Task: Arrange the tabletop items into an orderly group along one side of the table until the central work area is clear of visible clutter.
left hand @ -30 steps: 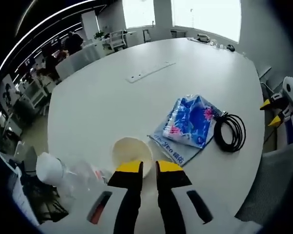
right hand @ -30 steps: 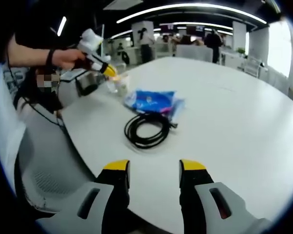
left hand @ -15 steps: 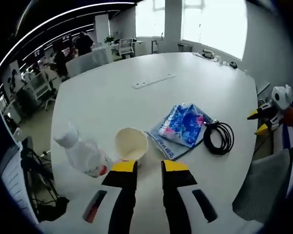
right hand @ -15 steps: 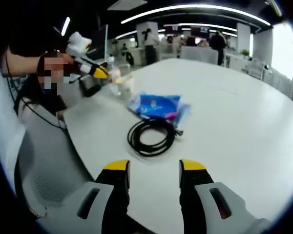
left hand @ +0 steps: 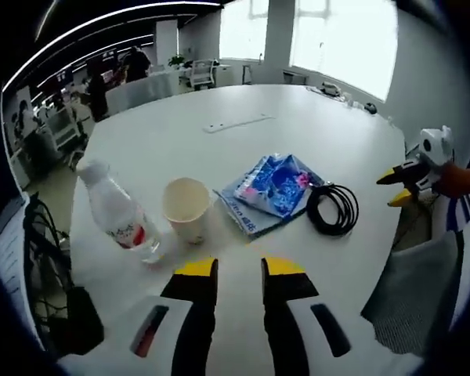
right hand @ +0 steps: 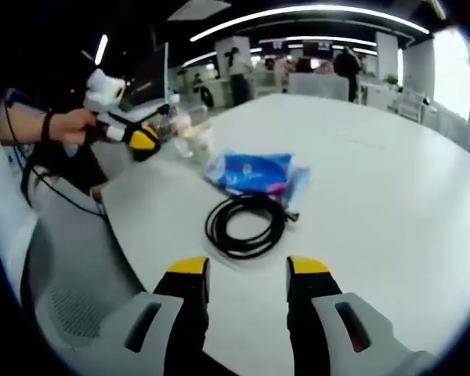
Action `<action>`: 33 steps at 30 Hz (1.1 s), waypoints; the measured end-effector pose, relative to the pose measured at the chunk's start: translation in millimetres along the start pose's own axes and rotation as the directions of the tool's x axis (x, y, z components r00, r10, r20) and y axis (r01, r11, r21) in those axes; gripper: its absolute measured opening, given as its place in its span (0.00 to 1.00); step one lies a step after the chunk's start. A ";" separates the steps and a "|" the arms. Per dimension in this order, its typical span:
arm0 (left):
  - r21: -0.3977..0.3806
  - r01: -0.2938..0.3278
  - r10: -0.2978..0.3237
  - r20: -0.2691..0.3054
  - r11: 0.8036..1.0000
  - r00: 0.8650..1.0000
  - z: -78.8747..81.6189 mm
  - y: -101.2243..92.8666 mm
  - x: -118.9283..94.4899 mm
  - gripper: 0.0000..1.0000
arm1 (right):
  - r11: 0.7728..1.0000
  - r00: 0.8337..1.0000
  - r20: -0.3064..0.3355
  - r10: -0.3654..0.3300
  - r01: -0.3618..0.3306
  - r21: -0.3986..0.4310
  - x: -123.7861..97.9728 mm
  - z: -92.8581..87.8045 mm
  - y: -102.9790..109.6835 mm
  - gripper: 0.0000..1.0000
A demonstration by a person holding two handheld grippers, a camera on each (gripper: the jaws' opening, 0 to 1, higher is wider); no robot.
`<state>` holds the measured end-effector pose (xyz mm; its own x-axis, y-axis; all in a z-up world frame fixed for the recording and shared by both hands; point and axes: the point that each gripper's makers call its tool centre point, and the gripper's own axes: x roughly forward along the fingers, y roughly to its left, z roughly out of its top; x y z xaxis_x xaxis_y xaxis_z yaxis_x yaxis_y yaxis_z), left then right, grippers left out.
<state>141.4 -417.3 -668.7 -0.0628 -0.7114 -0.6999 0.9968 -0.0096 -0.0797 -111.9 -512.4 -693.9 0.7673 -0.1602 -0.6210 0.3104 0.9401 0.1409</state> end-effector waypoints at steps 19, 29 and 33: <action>-0.027 0.062 -0.062 0.000 0.998 0.998 1.1 -46.9 27.9 0.22 | 0.998 1.000 0.016 -0.008 0.007 0.061 10.6 3.6 -7.2 0.35; -0.048 0.096 -0.098 -0.028 0.994 0.995 -2.3 -74.2 50.9 0.25 | 0.994 1.000 0.009 -0.012 0.010 0.113 22.9 -0.6 -9.7 0.33; -0.050 0.112 -0.114 -0.040 0.992 0.993 -1.4 -84.8 60.7 0.26 | 0.989 1.000 0.015 -0.014 0.011 0.149 29.1 -0.4 -11.1 0.33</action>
<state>53.0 -458.7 -705.4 -0.1775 -0.6773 -0.7140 0.9798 -0.0535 -0.1929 -93.3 -527.3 -713.9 0.7714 -0.1779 -0.6110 0.3993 0.8829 0.2470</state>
